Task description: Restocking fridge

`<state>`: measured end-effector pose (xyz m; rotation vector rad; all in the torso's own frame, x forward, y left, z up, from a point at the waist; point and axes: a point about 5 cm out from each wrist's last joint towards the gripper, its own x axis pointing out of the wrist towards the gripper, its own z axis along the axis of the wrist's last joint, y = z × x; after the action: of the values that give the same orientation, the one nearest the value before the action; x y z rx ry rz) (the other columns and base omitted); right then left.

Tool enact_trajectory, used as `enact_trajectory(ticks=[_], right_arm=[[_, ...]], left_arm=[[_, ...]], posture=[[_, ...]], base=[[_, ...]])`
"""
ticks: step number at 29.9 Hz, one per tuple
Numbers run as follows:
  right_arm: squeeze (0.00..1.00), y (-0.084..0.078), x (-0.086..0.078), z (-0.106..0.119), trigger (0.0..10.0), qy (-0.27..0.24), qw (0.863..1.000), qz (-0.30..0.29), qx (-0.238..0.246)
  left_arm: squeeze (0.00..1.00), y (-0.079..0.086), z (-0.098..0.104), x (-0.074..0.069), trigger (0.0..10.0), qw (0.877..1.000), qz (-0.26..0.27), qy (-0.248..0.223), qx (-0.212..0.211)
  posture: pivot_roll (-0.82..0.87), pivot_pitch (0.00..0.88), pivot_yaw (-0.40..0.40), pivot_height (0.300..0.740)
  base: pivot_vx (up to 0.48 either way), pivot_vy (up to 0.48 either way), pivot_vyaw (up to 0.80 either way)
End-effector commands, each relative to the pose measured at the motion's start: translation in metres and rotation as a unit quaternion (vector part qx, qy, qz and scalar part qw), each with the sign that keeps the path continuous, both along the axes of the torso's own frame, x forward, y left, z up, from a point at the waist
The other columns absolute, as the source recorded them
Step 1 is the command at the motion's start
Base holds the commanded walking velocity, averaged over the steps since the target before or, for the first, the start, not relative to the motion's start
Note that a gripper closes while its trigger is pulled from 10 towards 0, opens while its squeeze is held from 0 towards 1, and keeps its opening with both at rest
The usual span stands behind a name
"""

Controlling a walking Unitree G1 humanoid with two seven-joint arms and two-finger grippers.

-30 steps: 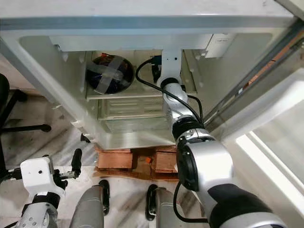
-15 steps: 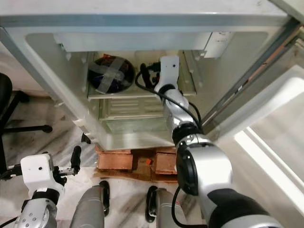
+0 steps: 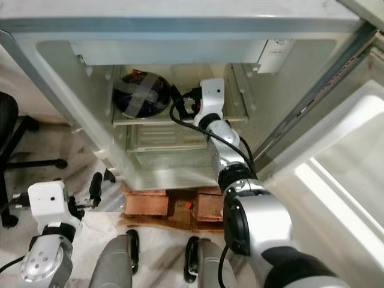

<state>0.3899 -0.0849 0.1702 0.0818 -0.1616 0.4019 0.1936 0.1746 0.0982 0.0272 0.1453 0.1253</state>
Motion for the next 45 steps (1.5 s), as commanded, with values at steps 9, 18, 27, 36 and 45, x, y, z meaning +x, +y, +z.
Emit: enact_trajectory(ticks=[9, 18, 27, 36, 45], right_arm=[[0.95, -0.016, -0.029, -0.040, 10.0, 0.000, 1.000, 0.008, -0.028], [0.00, -0.036, -0.081, -0.065, 10.0, -0.003, 0.999, -0.010, -0.039], [0.00, -0.046, -0.107, -0.082, 10.0, 0.053, 0.997, -0.055, -0.027], [0.00, -0.047, -0.108, -0.083, 10.0, 0.078, 0.995, -0.056, -0.028], [0.00, -0.041, -0.103, -0.078, 10.0, 0.077, 0.996, -0.051, -0.017]], left_arm=[[0.00, -0.001, -0.015, 0.017, 10.0, 1.000, -0.021, 0.015, 0.009], [0.00, -0.003, -0.024, 0.030, 10.0, 0.999, -0.033, 0.017, 0.010], [0.00, -0.009, -0.036, 0.040, 10.0, 0.999, -0.029, 0.031, 0.004], [0.00, -0.004, -0.039, 0.041, 10.0, 0.999, -0.015, 0.030, 0.007], [0.00, -0.003, -0.038, 0.041, 10.0, 0.999, -0.012, 0.030, 0.009]], posture=[[0.22, 0.063, -0.001, 0.740], [0.17, 0.011, 0.000, 0.740], [0.13, 0.000, -0.012, 0.740], [0.12, 0.015, -0.022, 0.740], [0.13, 0.028, -0.008, 0.740]], base=[[0.000, 0.000, 0.00], [0.000, 0.000, 0.00], [-0.054, 0.000, 0.00], [-0.251, 0.000, 0.00], [-0.255, 0.000, 0.00]])
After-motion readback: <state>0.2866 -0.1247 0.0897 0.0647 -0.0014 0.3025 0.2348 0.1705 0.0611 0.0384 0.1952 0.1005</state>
